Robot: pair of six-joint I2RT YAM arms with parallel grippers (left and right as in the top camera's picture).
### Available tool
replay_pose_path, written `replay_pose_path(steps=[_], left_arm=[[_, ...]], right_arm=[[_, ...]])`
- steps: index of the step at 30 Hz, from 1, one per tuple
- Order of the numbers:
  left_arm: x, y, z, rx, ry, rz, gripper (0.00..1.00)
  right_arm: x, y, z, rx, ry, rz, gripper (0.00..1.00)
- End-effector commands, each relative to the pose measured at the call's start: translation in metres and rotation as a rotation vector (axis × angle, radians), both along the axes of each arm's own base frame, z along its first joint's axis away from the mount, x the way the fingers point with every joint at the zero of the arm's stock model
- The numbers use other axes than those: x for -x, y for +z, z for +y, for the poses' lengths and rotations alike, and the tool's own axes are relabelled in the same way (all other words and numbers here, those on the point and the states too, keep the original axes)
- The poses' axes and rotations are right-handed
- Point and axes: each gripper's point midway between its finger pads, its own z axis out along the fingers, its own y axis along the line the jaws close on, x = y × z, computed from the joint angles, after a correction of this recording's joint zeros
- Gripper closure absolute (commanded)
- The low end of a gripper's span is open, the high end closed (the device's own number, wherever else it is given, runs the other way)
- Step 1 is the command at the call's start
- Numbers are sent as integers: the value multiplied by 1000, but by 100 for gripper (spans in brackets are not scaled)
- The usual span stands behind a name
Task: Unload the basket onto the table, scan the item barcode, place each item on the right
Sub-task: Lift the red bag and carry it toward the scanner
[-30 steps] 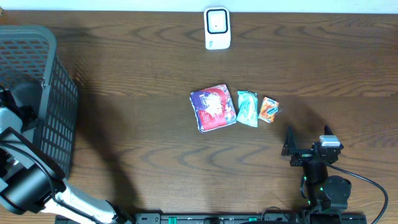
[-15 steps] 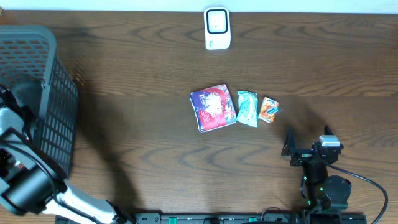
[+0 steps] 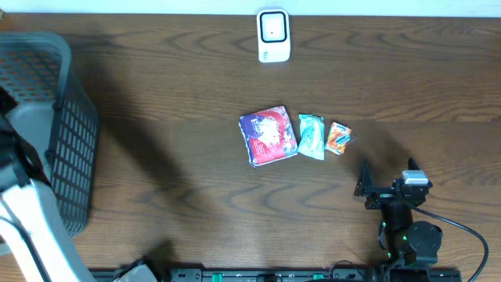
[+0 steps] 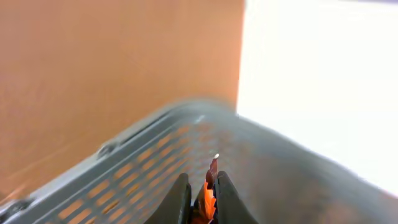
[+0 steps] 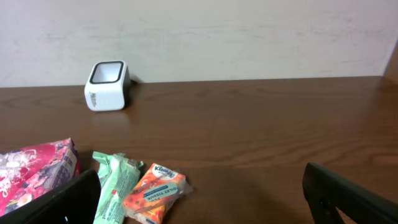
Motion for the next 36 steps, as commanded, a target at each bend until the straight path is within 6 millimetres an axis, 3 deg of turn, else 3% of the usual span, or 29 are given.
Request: replay_pose_path(steps=[1, 3, 6, 9, 11, 14, 17, 22, 25, 32, 36], left_arm=[[-12, 57, -80, 51, -310, -221, 93], [-12, 83, -147, 77, -543, -304, 92], [-6, 109, -218, 131, -755, -403, 93], [2, 117, -284, 171, -952, -422, 93], [5, 108, -327, 218, -1078, -381, 93], [5, 70, -378, 302, -1204, -223, 92], [-2, 18, -421, 391, -1279, -23, 93], [-29, -51, -484, 743, -1224, 168, 93], [-47, -92, -515, 854, -1183, 252, 92], [-72, -181, -567, 1071, -1048, 383, 92], [-76, -205, -583, 1134, -1012, 406, 92]], right_arm=[[0, 0, 0, 11, 1, -2, 1], [0, 0, 0, 11, 2, -2, 1], [0, 0, 0, 11, 2, -2, 1], [0, 0, 0, 11, 1, -2, 1], [0, 0, 0, 11, 1, -2, 1], [0, 0, 0, 11, 1, -2, 1], [0, 0, 0, 11, 1, -2, 1], [0, 0, 0, 11, 2, -2, 1], [0, 0, 0, 11, 2, -2, 1], [0, 0, 0, 11, 2, -2, 1], [0, 0, 0, 11, 2, -2, 1]])
